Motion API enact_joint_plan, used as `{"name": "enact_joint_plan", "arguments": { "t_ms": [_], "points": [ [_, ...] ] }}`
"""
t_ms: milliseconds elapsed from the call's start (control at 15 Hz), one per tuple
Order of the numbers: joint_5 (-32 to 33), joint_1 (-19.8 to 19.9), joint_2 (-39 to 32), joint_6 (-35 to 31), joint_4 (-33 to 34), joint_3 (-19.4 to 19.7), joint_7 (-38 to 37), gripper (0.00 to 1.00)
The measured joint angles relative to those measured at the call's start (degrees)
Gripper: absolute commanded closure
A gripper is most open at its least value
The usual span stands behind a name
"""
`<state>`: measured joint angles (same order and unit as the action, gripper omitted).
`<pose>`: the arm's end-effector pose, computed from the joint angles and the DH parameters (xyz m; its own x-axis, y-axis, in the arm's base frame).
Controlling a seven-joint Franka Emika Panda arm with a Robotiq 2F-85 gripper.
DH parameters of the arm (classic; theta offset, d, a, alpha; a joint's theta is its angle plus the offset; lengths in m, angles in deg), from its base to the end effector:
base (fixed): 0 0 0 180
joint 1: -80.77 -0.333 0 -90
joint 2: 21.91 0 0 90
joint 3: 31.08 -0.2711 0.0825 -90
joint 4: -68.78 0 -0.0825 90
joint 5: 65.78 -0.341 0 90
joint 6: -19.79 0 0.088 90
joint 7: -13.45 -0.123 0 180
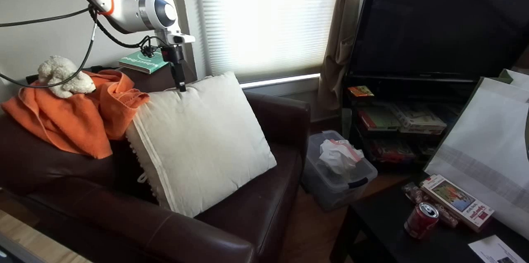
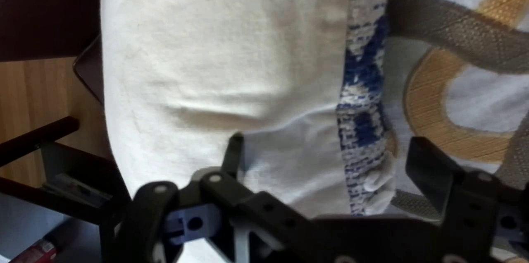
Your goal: Pick up the pillow in front of the pillows on the sofa seat and put it on top of the brown curvy stripes pillow
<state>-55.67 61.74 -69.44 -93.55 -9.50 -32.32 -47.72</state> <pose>0.6063 0.2070 0.1843 0.8076 -0.5898 0.0050 -0.5715 -0.7804 0.2535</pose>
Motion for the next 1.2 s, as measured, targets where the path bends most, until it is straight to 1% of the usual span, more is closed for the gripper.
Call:
{"name": "enact_joint_plan", "arguments": {
  "t_ms": [67, 200, 467, 533, 600, 733, 800, 867, 933, 1200],
  "points": [
    [0.0, 0.0, -1.1, 0.1, 1.1, 0.1, 0.0, 0.0],
    [0.0, -0.2, -3.2, 2.9, 3.5, 0.7, -0.4, 0.0],
    [0.1, -1.2, -6.0, 13.8, 9.0, 3.0, -3.5, 0.0],
    [0.1, -1.3, -6.5, 16.7, 10.2, 3.5, -4.4, 0.25],
    [0.2, -1.4, -7.0, 19.2, 11.4, 3.9, -5.2, 0.27],
    [0.2, -1.4, -8.1, 22.6, 13.6, 4.4, -6.1, 0.41],
    [0.2, -1.4, -8.7, 23.5, 14.6, 4.5, -6.3, 0.51],
    [0.2, -1.3, -9.3, 23.9, 15.5, 4.6, -6.4, 0.57],
    [0.2, -1.3, -9.8, 23.9, 16.2, 4.7, -6.6, 0.66],
    [0.2, -1.3, -10.6, 23.9, 17.9, 4.8, -7.4, 0.93]
  ]
}}
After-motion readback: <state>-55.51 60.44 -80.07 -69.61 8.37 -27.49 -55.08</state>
